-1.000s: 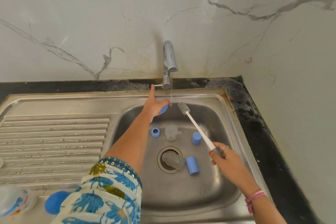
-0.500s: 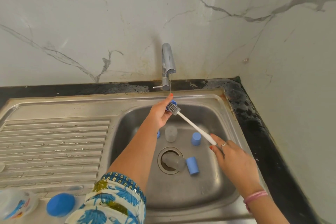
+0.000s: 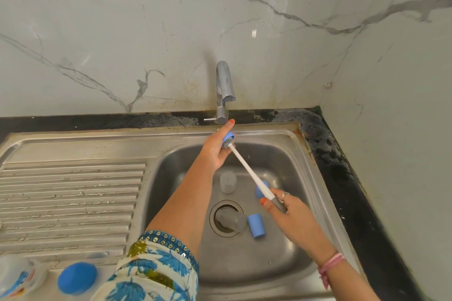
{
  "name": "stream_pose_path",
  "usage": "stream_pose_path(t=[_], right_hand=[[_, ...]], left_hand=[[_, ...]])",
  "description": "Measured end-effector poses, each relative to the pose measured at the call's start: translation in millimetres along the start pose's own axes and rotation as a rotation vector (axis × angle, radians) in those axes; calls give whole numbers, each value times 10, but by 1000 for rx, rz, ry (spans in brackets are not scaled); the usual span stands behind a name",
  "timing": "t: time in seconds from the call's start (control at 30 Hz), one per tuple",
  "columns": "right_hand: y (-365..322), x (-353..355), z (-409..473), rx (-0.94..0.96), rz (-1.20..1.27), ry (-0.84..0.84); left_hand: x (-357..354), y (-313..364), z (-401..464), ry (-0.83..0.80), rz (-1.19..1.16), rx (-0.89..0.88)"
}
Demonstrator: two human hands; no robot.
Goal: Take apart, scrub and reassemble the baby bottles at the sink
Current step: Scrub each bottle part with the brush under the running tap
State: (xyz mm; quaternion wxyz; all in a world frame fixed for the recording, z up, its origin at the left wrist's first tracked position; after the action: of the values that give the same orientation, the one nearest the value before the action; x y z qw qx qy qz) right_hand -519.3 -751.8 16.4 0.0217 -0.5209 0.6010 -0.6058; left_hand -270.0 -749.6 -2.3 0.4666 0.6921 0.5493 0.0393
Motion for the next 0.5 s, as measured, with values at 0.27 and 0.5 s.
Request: stream_pose_path(t=[0.27, 0.5], right_hand=[[68, -34, 29, -214, 457, -233], [-10, -59, 26, -56, 77, -92]], left_hand=[[29, 20, -48, -127, -92, 31], [-143, 95, -87, -95, 31, 108]])
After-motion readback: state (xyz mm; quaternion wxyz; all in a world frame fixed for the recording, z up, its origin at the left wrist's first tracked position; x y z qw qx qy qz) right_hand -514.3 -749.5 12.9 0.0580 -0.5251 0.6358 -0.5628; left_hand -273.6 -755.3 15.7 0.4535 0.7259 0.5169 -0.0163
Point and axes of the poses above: each hand's wrist, its own z-axis towards the middle knuckle, its own x-axis out of the back of the hand, y = z × x, the point moved 3 cm from there along z, towards the middle knuckle, and after that the axes turned 4 degrees about -z, right-handed, at the moved point
